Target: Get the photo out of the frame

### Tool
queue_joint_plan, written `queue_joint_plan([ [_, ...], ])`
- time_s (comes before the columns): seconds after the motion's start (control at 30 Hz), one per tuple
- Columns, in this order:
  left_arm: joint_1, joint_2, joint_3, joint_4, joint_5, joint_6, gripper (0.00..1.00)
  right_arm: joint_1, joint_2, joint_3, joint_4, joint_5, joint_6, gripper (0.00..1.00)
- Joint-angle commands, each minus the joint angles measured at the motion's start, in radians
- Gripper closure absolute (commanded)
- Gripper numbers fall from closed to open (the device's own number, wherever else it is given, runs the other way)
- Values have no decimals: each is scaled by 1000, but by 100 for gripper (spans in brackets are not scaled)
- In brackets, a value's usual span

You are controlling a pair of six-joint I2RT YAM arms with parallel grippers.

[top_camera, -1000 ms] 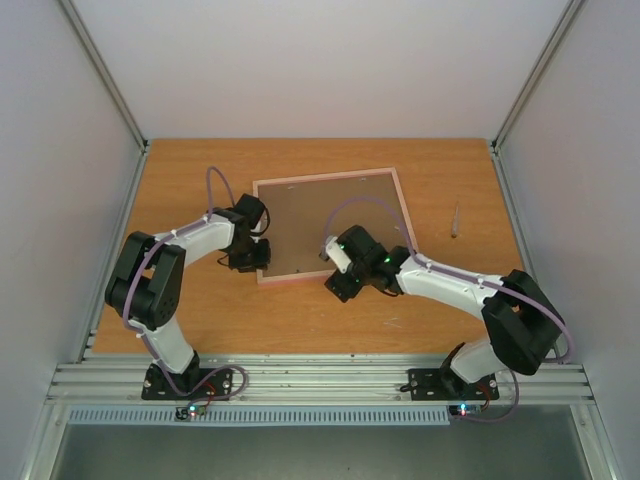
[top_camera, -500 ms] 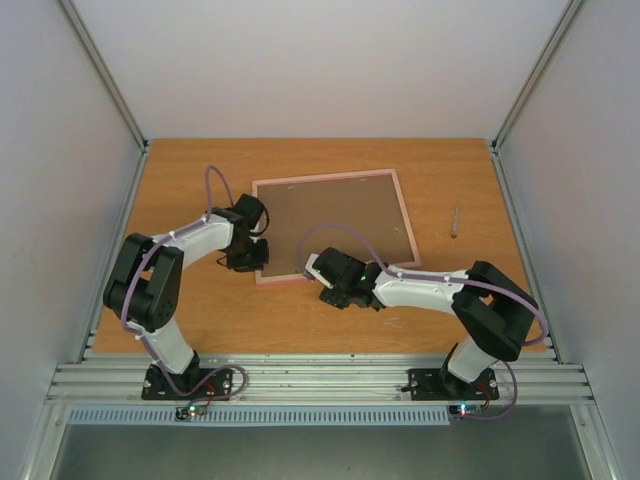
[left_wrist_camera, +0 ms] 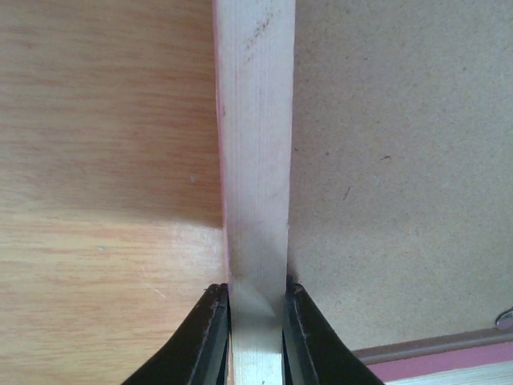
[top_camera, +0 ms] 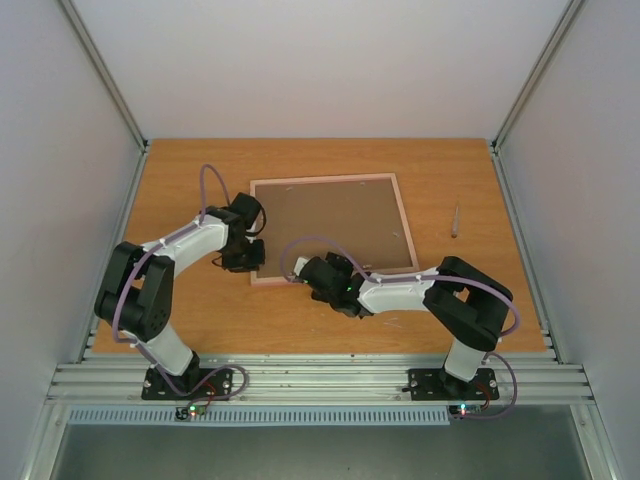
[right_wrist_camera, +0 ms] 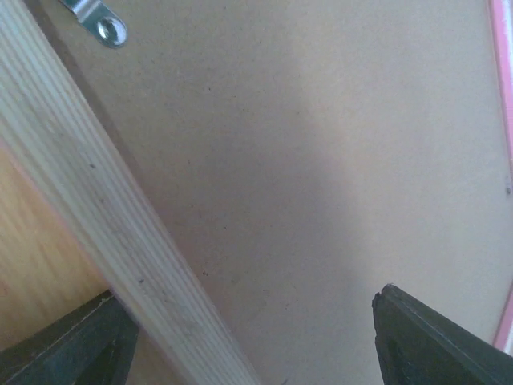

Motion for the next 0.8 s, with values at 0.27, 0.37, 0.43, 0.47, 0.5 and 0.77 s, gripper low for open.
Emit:
queue_joint_plan([
  [0.27,-3,-61,62,-30,39,40,96,8,134,-47,285,139,-159,22],
  [0.37,-2,-61,74,-44,40,49,96,7,149,-67,352,162,-201,23],
  [0.43,2,-61,85,-60,35,60,97,8,155,-77,383,166,-228,23],
  [0.47,5,-59,92,-68,34,65,97,8,158,-84,407,168,-243,22],
  [0.5,9,-58,98,-75,35,69,97,8,160,-92,424,166,-256,23],
  [0.77,35,-32,139,-133,52,123,97,7,191,-133,559,183,-346,24],
])
